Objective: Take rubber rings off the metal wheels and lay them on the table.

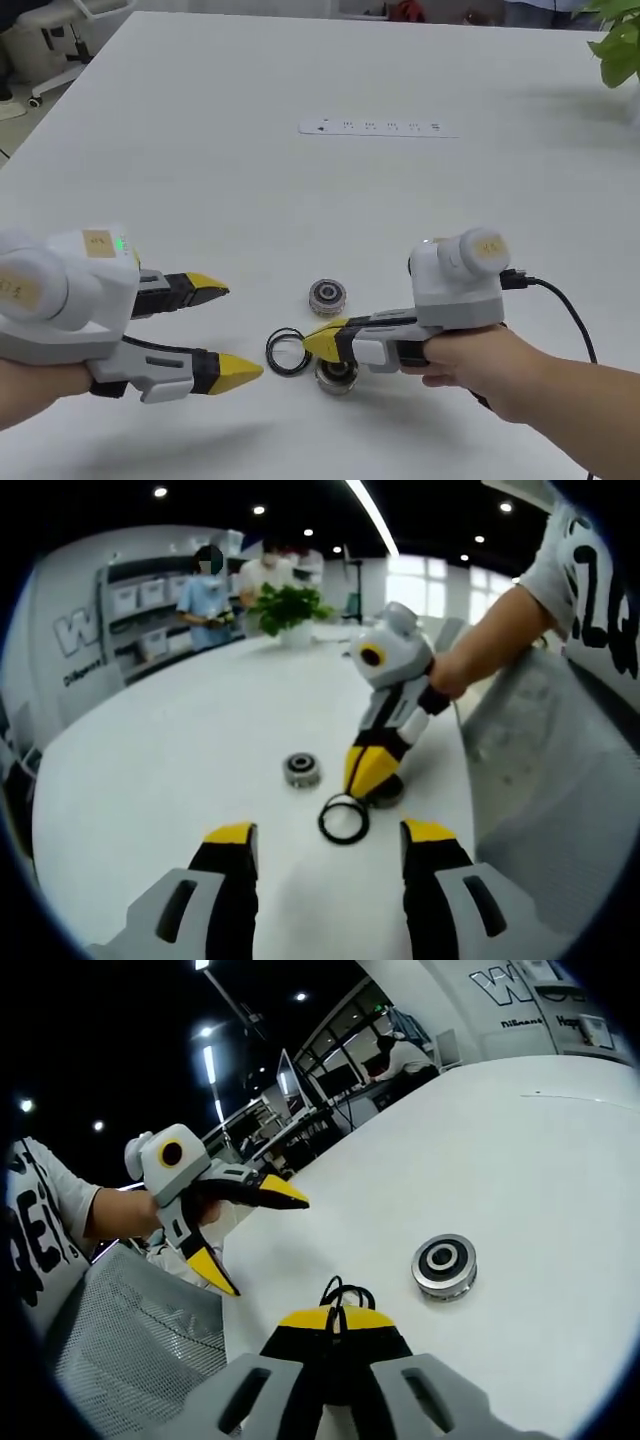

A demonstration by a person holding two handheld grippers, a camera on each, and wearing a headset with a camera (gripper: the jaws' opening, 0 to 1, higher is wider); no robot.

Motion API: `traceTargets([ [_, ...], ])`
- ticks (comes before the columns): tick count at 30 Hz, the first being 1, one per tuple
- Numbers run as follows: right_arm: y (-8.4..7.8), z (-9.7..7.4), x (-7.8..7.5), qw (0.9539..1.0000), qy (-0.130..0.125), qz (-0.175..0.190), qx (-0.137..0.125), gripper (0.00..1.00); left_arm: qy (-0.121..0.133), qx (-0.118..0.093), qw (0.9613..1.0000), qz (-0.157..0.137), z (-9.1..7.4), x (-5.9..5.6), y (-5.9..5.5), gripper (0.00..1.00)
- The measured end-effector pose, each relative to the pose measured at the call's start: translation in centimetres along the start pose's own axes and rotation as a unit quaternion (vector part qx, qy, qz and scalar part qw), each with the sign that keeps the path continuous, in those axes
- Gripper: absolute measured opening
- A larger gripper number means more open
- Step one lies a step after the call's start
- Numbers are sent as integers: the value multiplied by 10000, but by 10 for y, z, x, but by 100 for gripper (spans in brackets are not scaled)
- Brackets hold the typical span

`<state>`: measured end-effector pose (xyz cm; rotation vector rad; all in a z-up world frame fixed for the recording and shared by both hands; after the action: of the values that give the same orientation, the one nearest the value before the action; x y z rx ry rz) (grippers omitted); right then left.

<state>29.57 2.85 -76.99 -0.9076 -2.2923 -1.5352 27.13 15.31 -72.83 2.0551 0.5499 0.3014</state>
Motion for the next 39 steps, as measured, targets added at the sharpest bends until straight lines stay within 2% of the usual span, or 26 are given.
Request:
traceTargets([
  [15,-3,-1,-3,9999,-105,-42,60,4,-29,47,10000,-39,-1,-3,-4,58],
  [24,-1,-3,-3,9999,-126,-72,55,6,-40,33,10000,-32,-1,-4,-2,58],
  [39,19,-19,-1,9993,-243,-194,-213,10,-54,-30,10000,15,-3,-6,6,59],
])
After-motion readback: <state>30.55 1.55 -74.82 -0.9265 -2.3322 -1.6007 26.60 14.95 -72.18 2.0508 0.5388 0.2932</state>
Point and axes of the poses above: the centre of the closed fingertips' face, and the gripper's own axes: z roughly forward along the fingers, x roughly to its left, y roughly out of its top, the point moved 5 cm from there along -z, roughly backward along the fingers
